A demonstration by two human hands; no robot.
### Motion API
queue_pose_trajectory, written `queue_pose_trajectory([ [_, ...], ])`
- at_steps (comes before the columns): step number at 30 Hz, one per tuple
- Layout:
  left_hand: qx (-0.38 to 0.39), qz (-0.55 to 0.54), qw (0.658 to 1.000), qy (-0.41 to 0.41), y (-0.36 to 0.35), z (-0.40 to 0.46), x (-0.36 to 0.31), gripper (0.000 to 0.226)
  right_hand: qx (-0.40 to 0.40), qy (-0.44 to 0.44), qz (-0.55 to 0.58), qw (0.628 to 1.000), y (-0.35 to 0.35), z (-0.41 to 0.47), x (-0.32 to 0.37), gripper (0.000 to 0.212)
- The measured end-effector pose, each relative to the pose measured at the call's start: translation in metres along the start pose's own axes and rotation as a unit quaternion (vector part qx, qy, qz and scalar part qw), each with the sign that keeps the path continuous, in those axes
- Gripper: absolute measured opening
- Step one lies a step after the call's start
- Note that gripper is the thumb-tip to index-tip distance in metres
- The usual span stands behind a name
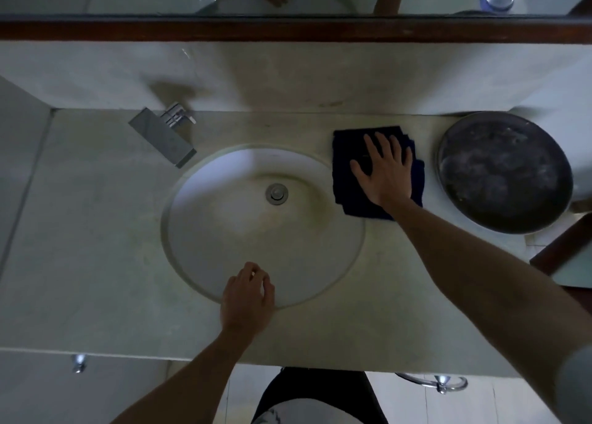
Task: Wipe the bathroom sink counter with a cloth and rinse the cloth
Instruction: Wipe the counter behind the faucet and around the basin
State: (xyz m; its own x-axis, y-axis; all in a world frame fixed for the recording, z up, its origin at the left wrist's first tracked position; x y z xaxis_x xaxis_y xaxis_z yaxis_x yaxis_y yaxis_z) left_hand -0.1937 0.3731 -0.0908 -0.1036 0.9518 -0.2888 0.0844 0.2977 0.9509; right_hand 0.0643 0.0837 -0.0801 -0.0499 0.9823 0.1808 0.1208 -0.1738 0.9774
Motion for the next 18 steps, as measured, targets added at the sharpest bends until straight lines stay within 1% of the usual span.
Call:
queue_pose_trajectory([
  [4,-0.010,0.000,1.000,-0.012,-0.002,-0.001,0.002,0.027,0.000,0.012,0.003,1.000,0.005,0.045,0.003,0.074],
  [9,0.002,0.008,1.000,-0.005,-0.001,0.002,0.002,0.030,-0.010,0.023,0.002,1.000,0.004,0.043,0.002,0.074],
  [12,0.005,0.000,1.000,0.000,0.002,0.000,0.000,0.034,-0.010,0.010,0.008,1.000,0.004,0.016,-0.004,0.075],
  [18,0.012,-0.028,1.000,0.009,0.002,0.000,0.002,0.048,-0.016,0.015,0.002,1.000,-0.001,-0.077,-0.026,0.072],
])
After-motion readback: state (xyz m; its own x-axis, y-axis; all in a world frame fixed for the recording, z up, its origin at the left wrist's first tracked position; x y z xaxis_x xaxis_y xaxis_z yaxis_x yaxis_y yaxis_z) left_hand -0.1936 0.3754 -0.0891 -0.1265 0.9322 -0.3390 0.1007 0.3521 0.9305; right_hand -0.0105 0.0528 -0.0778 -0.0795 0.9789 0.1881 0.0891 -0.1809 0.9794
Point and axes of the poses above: each hand's wrist, its own z-axis towards the middle knuckle, its own y-axis out of the back of the hand, x = y × z, the point moved 7 cm from there along z, towards the middle knuckle
